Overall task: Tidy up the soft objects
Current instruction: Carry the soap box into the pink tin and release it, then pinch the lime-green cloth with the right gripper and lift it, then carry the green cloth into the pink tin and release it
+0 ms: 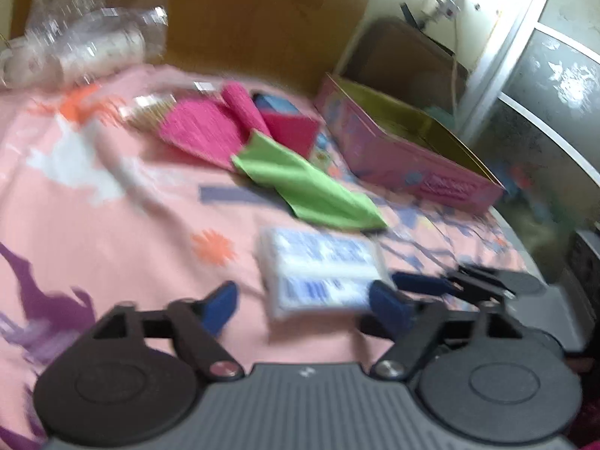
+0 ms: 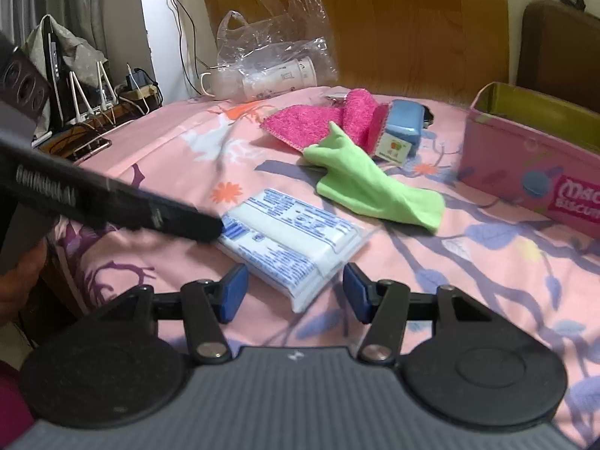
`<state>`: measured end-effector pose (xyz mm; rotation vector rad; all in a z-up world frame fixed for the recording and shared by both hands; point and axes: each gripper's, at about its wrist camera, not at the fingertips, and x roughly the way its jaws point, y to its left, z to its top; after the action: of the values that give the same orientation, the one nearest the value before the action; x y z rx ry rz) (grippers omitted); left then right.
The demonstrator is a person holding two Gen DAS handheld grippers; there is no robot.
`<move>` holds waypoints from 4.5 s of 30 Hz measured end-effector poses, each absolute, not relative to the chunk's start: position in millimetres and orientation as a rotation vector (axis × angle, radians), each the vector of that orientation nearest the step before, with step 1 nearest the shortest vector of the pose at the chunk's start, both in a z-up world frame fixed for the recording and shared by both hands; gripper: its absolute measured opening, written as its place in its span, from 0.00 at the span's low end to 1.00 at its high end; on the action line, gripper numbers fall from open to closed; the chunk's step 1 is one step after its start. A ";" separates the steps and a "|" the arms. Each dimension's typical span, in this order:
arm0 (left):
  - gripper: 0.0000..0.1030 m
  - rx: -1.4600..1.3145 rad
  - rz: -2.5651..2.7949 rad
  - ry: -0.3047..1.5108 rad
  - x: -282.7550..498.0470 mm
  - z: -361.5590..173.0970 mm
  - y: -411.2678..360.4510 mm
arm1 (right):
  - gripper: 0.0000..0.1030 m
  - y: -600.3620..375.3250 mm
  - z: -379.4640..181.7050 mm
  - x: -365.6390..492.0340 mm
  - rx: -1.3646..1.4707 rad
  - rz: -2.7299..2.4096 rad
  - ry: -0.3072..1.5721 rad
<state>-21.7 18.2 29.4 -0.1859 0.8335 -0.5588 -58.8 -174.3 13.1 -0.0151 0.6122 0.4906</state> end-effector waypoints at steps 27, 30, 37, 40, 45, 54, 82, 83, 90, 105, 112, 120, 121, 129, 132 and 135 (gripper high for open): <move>0.45 -0.015 -0.766 0.684 127.4 102.7 -218.7 | 0.52 -346.5 66.1 55.0 0.019 0.052 0.455; 0.49 -0.021 -0.735 0.721 156.9 90.1 -244.5 | 0.53 -355.1 59.0 92.7 0.031 -0.005 0.494; 0.49 0.006 -0.674 0.683 172.1 103.1 -225.0 | 0.53 -355.4 65.6 50.8 0.112 -0.037 0.352; 0.49 -0.009 -0.640 0.632 149.7 121.2 -169.2 | 0.53 -339.6 68.5 13.8 0.170 0.141 0.343; 0.49 -0.100 -0.587 0.670 108.0 110.5 -72.7 | 0.53 -285.4 45.2 -4.4 0.162 0.375 0.475; 0.52 -0.237 -0.499 0.857 70.7 49.5 -0.2 | 0.43 -198.0 20.0 17.9 -0.032 0.449 0.593; 0.44 -0.294 -0.495 0.835 29.1 49.0 46.7 | 0.51 -125.0 14.6 -20.8 -0.118 0.614 0.467; 0.45 -0.299 -0.493 0.824 27.3 50.6 51.1 | 0.54 -130.4 18.6 -27.2 -0.112 0.619 0.452; 0.46 -0.341 -0.517 0.826 22.5 50.7 60.0 | 0.89 -155.9 33.4 -33.5 -0.195 0.599 0.373; 0.42 -0.360 -0.578 0.899 20.2 32.6 34.2 | 0.61 -131.2 4.0 4.8 -0.195 0.681 0.575; 0.31 -0.352 -0.630 0.890 35.8 41.0 15.4 | 0.09 -152.0 22.7 -23.0 -0.196 0.620 0.459; 0.32 -0.216 -0.796 0.747 73.5 100.7 -78.2 | 0.09 -238.6 58.5 -9.0 -0.122 0.322 0.312; 0.32 -0.204 -0.816 0.741 81.3 104.6 -95.2 | 0.09 -252.0 59.5 -4.5 -0.101 0.294 0.314; 0.76 -0.080 -0.860 0.695 126.5 110.2 -220.9 | 0.32 -348.6 47.6 41.0 -0.050 -0.027 0.369; 0.76 -0.063 -0.811 0.675 130.5 103.4 -238.4 | 0.84 -375.5 36.7 51.0 -0.034 -0.148 0.398; 0.76 -0.066 -0.803 0.674 123.3 97.3 -222.8 | 0.84 -387.7 39.3 35.4 0.011 -0.181 0.375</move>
<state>123.3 -222.8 97.3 -0.0659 0.6742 -0.8026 35.4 -387.7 39.3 0.0115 0.3746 -0.1811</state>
